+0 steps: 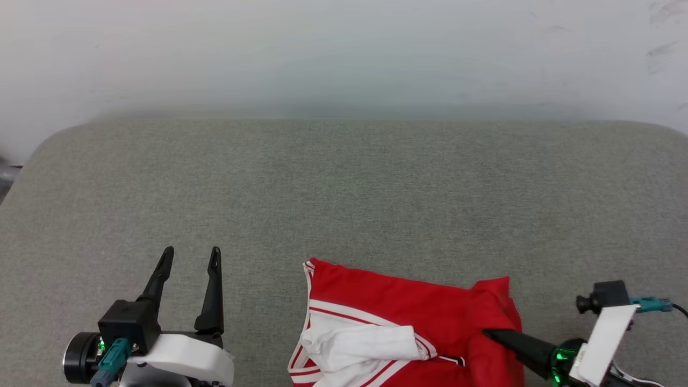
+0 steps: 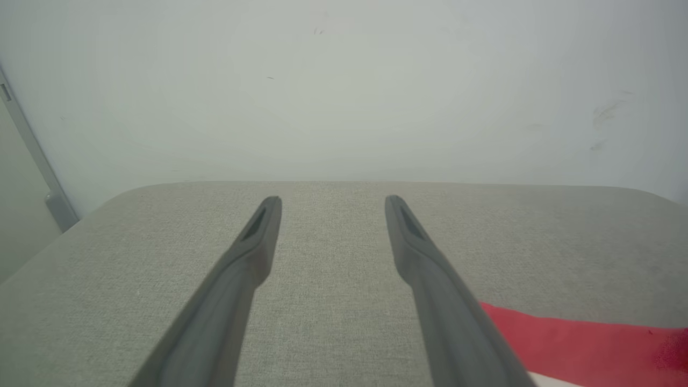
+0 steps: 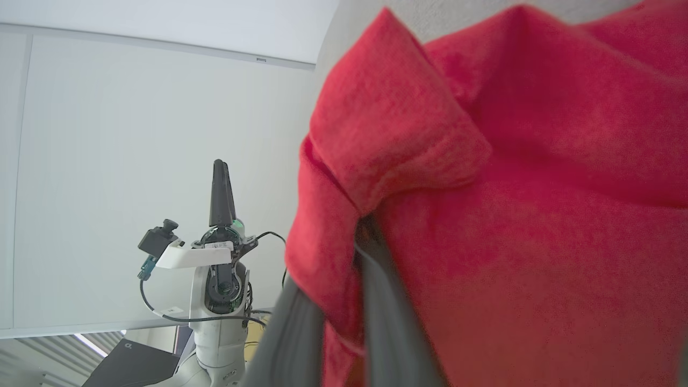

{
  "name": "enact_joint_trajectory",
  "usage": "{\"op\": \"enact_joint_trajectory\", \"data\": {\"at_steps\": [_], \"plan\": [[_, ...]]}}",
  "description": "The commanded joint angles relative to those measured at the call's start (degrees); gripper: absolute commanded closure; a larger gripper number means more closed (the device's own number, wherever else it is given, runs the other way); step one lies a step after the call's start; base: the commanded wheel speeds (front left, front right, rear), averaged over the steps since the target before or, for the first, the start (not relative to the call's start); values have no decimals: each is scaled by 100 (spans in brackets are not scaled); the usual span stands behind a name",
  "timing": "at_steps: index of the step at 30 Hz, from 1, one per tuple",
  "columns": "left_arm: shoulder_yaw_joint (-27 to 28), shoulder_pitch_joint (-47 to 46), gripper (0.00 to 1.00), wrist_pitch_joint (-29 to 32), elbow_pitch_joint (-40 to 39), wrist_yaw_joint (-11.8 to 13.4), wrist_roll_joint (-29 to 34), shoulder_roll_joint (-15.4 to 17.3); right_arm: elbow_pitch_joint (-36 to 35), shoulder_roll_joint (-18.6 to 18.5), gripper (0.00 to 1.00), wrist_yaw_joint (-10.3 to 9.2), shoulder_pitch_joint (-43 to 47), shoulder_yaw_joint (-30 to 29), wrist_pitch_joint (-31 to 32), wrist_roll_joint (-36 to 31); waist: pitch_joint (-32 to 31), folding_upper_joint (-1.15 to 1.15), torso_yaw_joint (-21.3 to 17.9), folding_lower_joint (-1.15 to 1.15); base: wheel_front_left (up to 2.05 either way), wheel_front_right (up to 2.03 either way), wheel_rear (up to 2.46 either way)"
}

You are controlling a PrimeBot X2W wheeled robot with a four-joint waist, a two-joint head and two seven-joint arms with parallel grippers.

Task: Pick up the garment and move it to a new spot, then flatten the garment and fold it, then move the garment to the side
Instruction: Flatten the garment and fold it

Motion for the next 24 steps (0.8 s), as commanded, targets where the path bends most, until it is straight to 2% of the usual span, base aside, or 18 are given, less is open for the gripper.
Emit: {"op": "enact_joint_trajectory", "data": {"at_steps": [1, 13, 21, 22, 23, 24], "plan": [[-16, -70, 0, -3, -1, -22, 36, -34, 22, 38, 100, -3, -91, 133, -62, 90, 57, 0, 96, 0, 0, 0, 0], [-136, -461, 0, -101, 195, -166, 67, -233, 578, 31, 100, -3, -701, 2107, -1052, 721, 438, 0, 696, 0, 0, 0, 0], [-167, -640, 0, -203, 414, -296, 90, -417, 1133, 26, 100, -3, -1088, 2824, -1817, 235, 678, 0, 880, 0, 0, 0, 0], [-161, -654, 0, -213, 435, -310, 90, -430, 1179, 28, 96, -3, -1111, 2887, -1894, 239, 684, 0, 889, 0, 0, 0, 0], [-156, -658, 0, -221, 453, -315, 90, -441, 1224, 29, 65, -3, -1126, 2921, -1983, 256, 682, 0, 891, 0, 0, 0, 0], [-153, -655, 0, -226, 474, -327, 83, -450, 1243, 29, 6, -3, -1152, 2972, -2030, 261, 681, 0, 887, 0, 0, 0, 0]]}}
